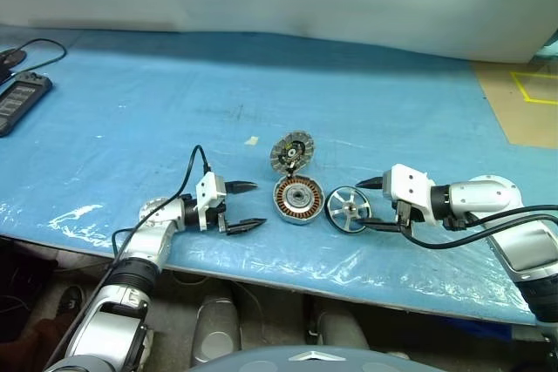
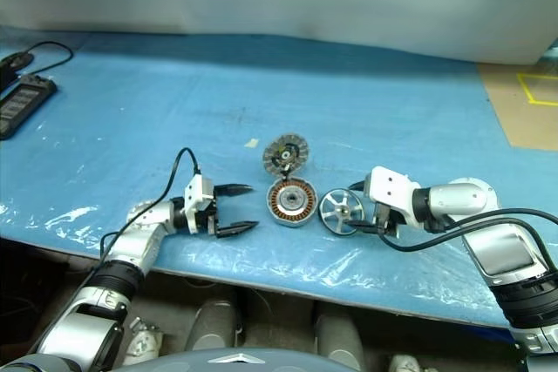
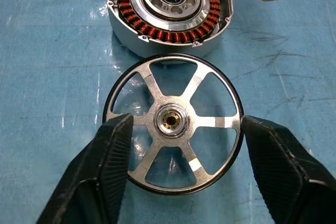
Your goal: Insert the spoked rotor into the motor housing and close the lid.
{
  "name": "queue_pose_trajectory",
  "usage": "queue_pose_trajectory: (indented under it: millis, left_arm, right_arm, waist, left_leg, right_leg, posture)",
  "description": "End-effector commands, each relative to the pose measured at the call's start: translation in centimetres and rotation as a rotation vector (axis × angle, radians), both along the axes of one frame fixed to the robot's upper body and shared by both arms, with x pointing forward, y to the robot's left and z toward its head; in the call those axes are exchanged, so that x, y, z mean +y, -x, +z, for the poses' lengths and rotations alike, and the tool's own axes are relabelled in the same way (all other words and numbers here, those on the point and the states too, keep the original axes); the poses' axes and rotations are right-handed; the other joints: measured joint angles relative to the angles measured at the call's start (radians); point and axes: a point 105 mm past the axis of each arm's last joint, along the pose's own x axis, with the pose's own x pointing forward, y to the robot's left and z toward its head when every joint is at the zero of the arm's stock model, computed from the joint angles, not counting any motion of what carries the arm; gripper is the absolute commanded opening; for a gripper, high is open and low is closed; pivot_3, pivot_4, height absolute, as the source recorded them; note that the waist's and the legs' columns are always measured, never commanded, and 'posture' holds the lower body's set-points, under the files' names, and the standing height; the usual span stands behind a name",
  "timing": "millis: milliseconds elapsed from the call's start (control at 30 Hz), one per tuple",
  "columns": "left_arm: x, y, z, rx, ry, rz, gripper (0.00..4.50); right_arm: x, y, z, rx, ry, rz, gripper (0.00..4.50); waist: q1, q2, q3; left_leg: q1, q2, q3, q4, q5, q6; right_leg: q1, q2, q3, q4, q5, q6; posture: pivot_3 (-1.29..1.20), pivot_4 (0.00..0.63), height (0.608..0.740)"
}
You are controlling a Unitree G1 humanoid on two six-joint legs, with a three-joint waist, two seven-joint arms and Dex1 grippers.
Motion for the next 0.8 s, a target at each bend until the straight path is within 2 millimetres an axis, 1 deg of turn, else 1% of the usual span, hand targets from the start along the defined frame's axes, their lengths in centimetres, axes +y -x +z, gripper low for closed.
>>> queue_pose_trajectory:
  millis: [33,233,333,467,800]
  left_arm:
    - [0.1,0.3,-0.7,0.025,-0.016,-0.001,4.5]
    - [0.1,0.2,-0.5,0.021,-0.015,0.0,4.5]
    - [0.1,0.3,-0.4,0.02,-0.014,-0.001,4.5]
    - [0.1,0.3,-0.3,0.024,-0.013,-0.005,4.5]
    - [0.0,0.2,-0.2,0.022,-0.013,-0.004,4.5]
  right_arm:
    - [0.1,0.1,0.4,-0.021,0.009,0.01,3.59]
    - [-0.1,0.4,-0.5,0.011,0.022,-0.004,3.59]
    - [0.0,0.5,-0.5,0.012,0.019,-0.01,2.96]
    - [0.2,0.5,-0.4,0.01,0.013,-0.008,1.63]
    - [0.1,0.1,-0.9,0.006,0.036,-0.023,1.63]
  waist:
    - [0.0,0.0,0.0]
    - [0.0,0.0,0.0]
    - [0.0,0.0,0.0]
    - [0.0,0.0,0.0]
    - [0.0,0.0,0.0]
  left_leg:
    - [0.0,0.0,0.0,0.0,0.0,0.0]
    - [0.0,0.0,0.0,0.0,0.0,0.0]
    - [0.0,0.0,0.0,0.0,0.0,0.0]
    - [0.0,0.0,0.0,0.0,0.0,0.0]
    - [0.0,0.0,0.0,0.0,0.0,0.0]
  right_leg:
    - [0.0,0.0,0.0,0.0,0.0,0.0]
    - [0.0,0.0,0.0,0.0,0.0,0.0]
    - [0.0,0.0,0.0,0.0,0.0,0.0]
    - [0.0,0.0,0.0,0.0,0.0,0.0]
    - [0.0,0.0,0.0,0.0,0.0,0.0]
  posture:
    - [0.0,0.15,0.74]
    - [0.0,0.15,0.74]
    - [0.0,0.15,0.74]
    - [0.0,0.15,0.74]
    - [0.0,0.15,0.74]
